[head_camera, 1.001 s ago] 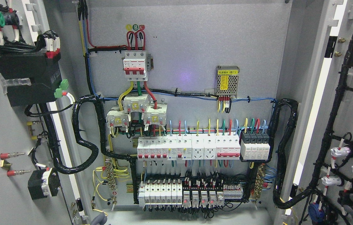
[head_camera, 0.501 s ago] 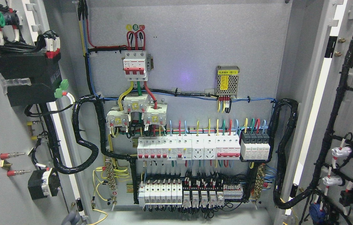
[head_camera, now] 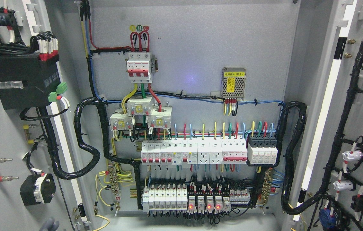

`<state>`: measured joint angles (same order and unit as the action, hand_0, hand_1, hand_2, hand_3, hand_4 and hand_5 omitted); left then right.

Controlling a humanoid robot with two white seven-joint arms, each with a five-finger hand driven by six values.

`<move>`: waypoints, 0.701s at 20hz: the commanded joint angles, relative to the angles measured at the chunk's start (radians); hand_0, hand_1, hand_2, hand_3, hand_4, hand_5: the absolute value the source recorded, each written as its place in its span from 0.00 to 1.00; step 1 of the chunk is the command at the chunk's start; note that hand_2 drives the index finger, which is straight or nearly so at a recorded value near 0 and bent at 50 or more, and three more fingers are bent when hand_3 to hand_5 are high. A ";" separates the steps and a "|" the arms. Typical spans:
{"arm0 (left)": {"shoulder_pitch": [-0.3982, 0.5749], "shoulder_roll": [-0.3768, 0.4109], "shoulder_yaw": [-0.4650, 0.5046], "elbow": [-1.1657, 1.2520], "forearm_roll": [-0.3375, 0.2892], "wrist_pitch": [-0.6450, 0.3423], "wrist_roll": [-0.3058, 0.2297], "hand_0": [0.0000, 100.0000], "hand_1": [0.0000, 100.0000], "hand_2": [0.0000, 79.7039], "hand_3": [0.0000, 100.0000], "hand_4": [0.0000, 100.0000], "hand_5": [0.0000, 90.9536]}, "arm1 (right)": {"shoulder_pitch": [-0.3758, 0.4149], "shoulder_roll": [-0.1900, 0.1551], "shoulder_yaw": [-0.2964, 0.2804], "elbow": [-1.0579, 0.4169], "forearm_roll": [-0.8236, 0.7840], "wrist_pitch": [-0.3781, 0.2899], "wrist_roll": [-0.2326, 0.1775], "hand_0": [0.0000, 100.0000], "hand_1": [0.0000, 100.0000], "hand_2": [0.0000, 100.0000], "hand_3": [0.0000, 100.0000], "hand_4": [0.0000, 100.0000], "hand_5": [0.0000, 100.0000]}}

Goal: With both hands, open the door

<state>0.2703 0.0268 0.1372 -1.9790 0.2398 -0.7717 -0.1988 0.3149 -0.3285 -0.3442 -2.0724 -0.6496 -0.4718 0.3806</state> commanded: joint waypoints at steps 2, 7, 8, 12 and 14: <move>0.006 0.025 0.159 0.045 0.038 -0.827 -0.002 0.12 0.56 0.00 0.00 0.00 0.00 | 0.027 0.048 -0.033 0.005 -0.002 -0.001 -0.008 0.06 0.14 0.00 0.00 0.00 0.00; 0.021 0.067 0.234 0.066 0.098 -0.825 -0.002 0.12 0.56 0.00 0.00 0.00 0.00 | 0.033 0.065 -0.047 0.002 -0.004 -0.002 -0.011 0.06 0.14 0.00 0.00 0.00 0.00; 0.021 0.070 0.249 0.069 0.104 -0.825 -0.002 0.12 0.56 0.00 0.00 0.00 0.00 | 0.033 0.077 -0.050 0.000 -0.004 -0.002 -0.011 0.06 0.14 0.00 0.00 0.00 0.00; 0.021 0.113 0.297 0.112 0.141 -0.810 -0.001 0.12 0.56 0.00 0.00 0.00 0.00 | 0.035 0.105 -0.081 0.000 -0.002 -0.001 -0.011 0.06 0.14 0.00 0.00 0.00 0.00; 0.020 0.143 0.308 0.147 0.147 -0.810 -0.001 0.12 0.56 0.00 0.00 0.00 0.00 | 0.033 0.117 -0.096 0.003 -0.002 -0.001 -0.012 0.06 0.14 0.00 0.00 0.00 0.00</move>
<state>0.2883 0.0848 0.3168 -1.9176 0.3482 -0.7717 -0.2011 0.3456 -0.2699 -0.3864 -2.0711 -0.6526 -0.4722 0.3694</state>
